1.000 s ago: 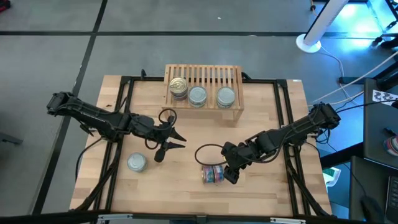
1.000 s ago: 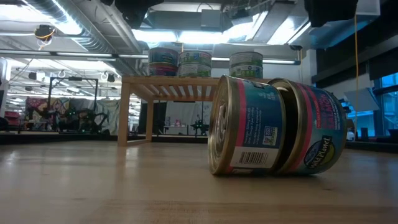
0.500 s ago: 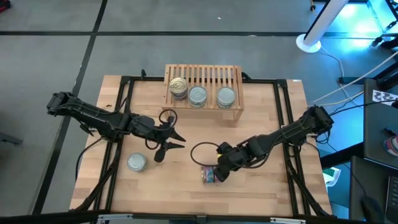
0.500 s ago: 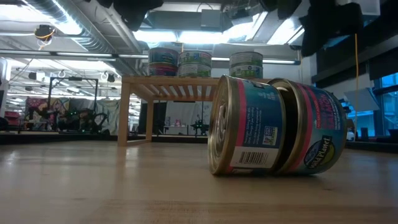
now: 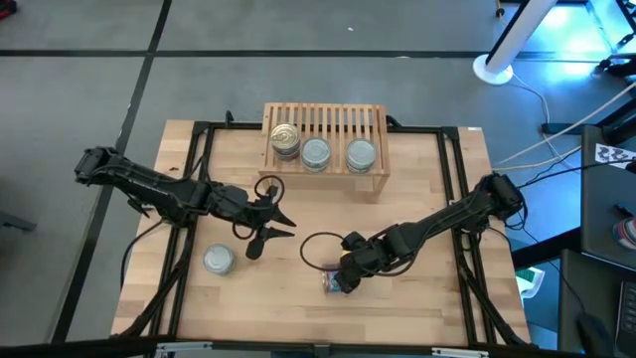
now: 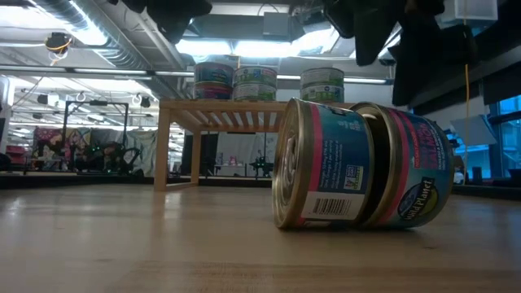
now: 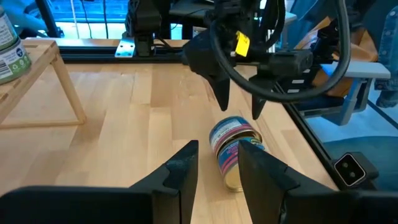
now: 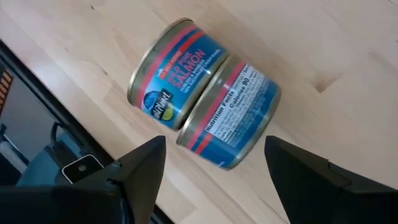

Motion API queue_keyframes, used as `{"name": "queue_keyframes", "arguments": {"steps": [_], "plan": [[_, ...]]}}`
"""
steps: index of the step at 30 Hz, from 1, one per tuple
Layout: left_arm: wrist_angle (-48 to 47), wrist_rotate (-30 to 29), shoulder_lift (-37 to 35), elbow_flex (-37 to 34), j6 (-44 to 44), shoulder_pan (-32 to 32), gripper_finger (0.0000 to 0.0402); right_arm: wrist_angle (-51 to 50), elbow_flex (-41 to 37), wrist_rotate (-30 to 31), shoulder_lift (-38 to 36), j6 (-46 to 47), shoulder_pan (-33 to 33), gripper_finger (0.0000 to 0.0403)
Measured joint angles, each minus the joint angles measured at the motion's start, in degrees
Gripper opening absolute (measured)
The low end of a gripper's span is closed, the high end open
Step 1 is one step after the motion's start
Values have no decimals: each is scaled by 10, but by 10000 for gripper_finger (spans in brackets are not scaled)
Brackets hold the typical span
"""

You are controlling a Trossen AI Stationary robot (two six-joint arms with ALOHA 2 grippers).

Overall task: Stack canned seafood by type on shelf
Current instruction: Stack the blue-pink tuna can on top of the other blue-pink tuna can on the shelf

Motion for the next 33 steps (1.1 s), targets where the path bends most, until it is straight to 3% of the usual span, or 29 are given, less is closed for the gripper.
{"name": "queue_keyframes", "arguments": {"steps": [33], "plan": [[0, 0, 0, 0, 0, 0, 109, 7, 0, 7, 25, 50, 0, 276]]}}
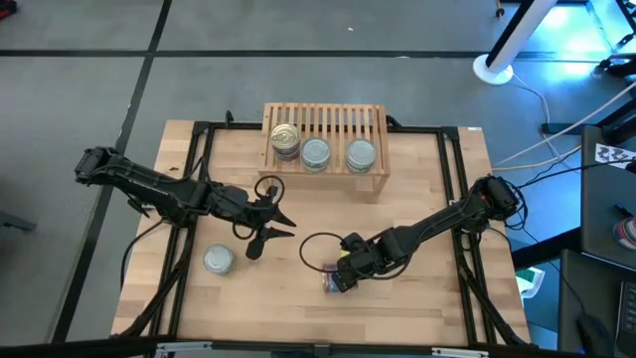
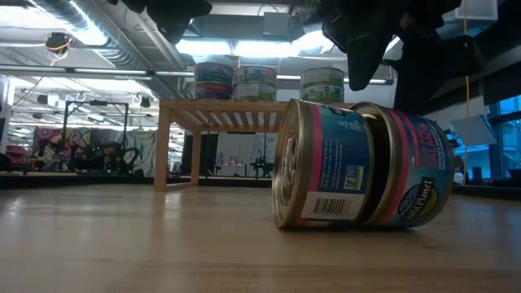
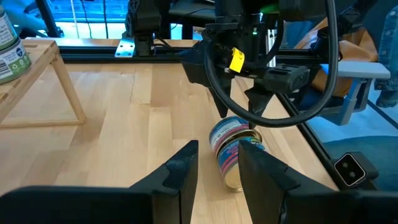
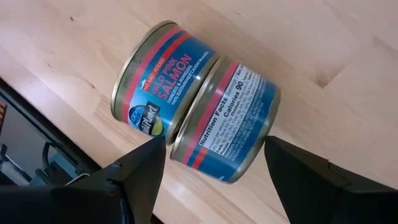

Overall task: Stack canned seafood by type on shelf
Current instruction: Stack the blue-pink tuna can on top of the other blue-pink tuna can on the shelf

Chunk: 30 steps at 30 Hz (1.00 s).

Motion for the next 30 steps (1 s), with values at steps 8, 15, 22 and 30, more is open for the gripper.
{"name": "queue_keyframes", "arguments": {"steps": [8, 15, 22, 30], "plan": [[0, 0, 0, 0, 0, 0, 109, -17, 0, 0, 0, 33, 0, 276], [0, 0, 0, 0, 0, 0, 109, -7, 0, 0, 0, 59, 0, 276], [0, 0, 0, 0, 0, 0, 109, -8, 0, 0, 0, 62, 0, 276], [0, 0, 0, 0, 0, 0, 109, -7, 0, 0, 2, 75, 0, 276]]}}
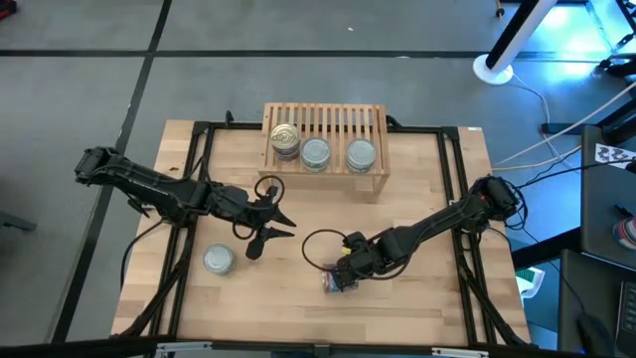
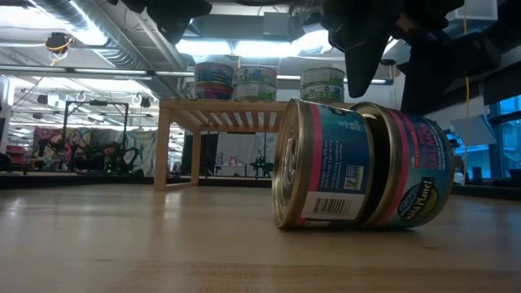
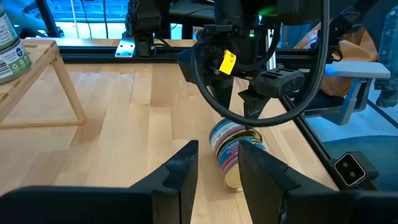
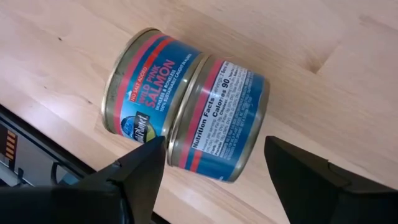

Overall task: Stack canned seafood by type on shelf
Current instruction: Stack the blue-pink tuna can on top of the other blue-pink tuna can on the shelf

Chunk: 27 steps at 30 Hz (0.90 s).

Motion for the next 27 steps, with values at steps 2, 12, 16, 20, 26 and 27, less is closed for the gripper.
{"name": "queue_keyframes", "arguments": {"steps": [2, 12, 16, 20, 26, 27], "plan": [[0, 0, 0, 0, 0, 0, 109, 4, 0, 0, 3, 0, 0, 276], [-4, 0, 0, 0, 0, 0, 109, 19, 1, -12, 24, 0, 0, 276], [-13, 0, 0, -1, 0, 0, 109, 16, 1, -12, 24, -2, 0, 276], [-16, 0, 0, -1, 0, 0, 109, 13, 1, -11, 24, -2, 0, 276], [-16, 0, 0, -1, 1, 0, 109, 11, 1, -11, 25, -3, 0, 276], [-16, 0, 0, -1, 1, 0, 109, 11, 1, -11, 25, -3, 0, 276]]}}
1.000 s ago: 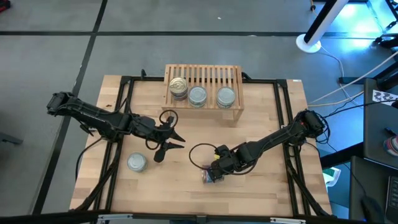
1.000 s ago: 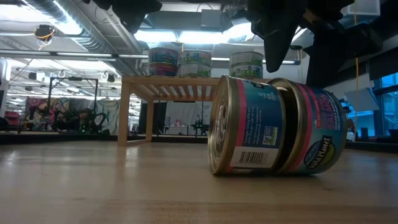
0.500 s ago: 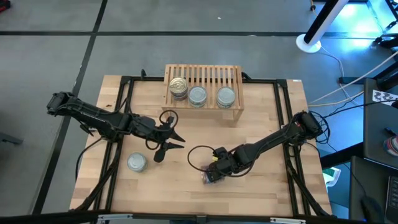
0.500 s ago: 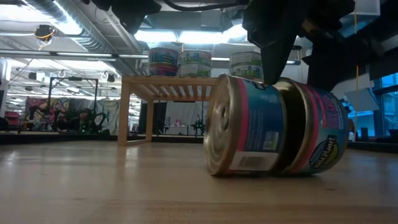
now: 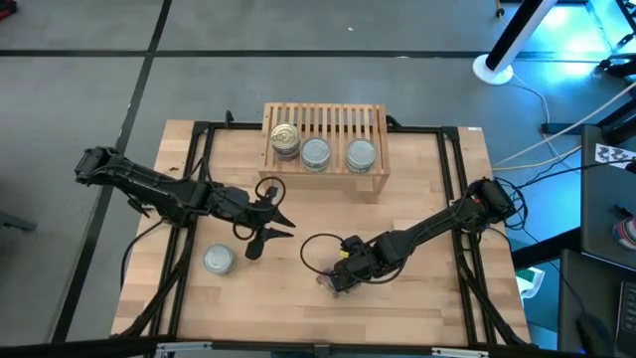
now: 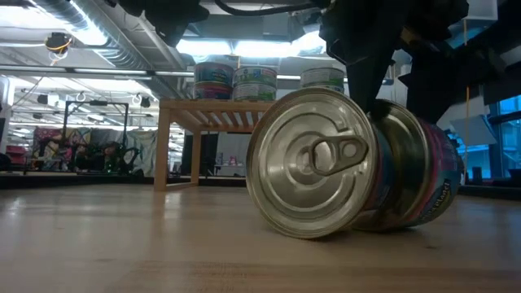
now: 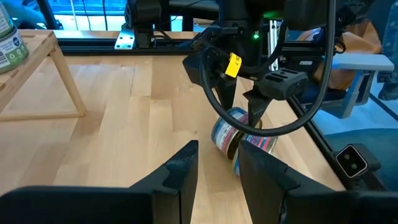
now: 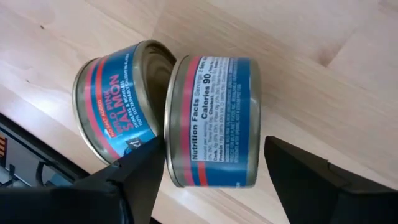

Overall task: Stack canned seafood by type on shelf
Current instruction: Stack the blue-pink tuna can on top of the other blue-pink tuna can on the shelf

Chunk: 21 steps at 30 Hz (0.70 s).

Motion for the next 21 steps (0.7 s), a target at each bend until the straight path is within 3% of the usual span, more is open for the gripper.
{"name": "queue_keyframes", "arguments": {"steps": [12, 21], "plan": [[1, 0, 0, 0, 0, 0, 109, 1, 0, 6, 0, 0, 0, 272], [1, 0, 0, 0, 0, 0, 109, 3, 0, 15, 1, -2, 0, 191]]}}
